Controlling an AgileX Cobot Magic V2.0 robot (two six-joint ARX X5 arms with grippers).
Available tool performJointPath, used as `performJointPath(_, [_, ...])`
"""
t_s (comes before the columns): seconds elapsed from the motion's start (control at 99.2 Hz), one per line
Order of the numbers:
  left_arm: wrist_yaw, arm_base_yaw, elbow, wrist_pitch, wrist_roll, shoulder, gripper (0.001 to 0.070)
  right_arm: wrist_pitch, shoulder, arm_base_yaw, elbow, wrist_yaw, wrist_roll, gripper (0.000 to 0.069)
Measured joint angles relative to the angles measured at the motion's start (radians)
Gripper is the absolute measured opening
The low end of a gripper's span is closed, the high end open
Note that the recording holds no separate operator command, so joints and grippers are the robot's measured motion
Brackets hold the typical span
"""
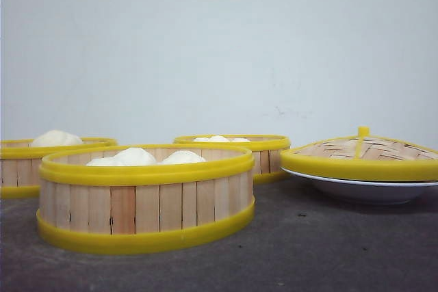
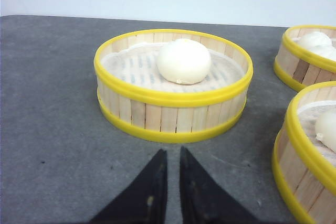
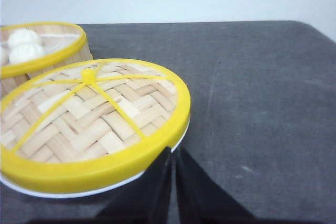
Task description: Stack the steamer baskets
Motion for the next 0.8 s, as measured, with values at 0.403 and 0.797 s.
performJointPath(0.403, [-0.005, 0.0, 0.235, -0.093, -0.224, 0.04, 0.0015, -0.077, 0.096, 0.0, 0.298, -0.106, 0.229, 0.001])
performJointPath(0.797, [0.028, 0.0, 0.76, -0.443, -0.063, 0.471, 0.0015, -0.47, 0.594, 0.0, 0.875, -0.161, 0.076, 0.001])
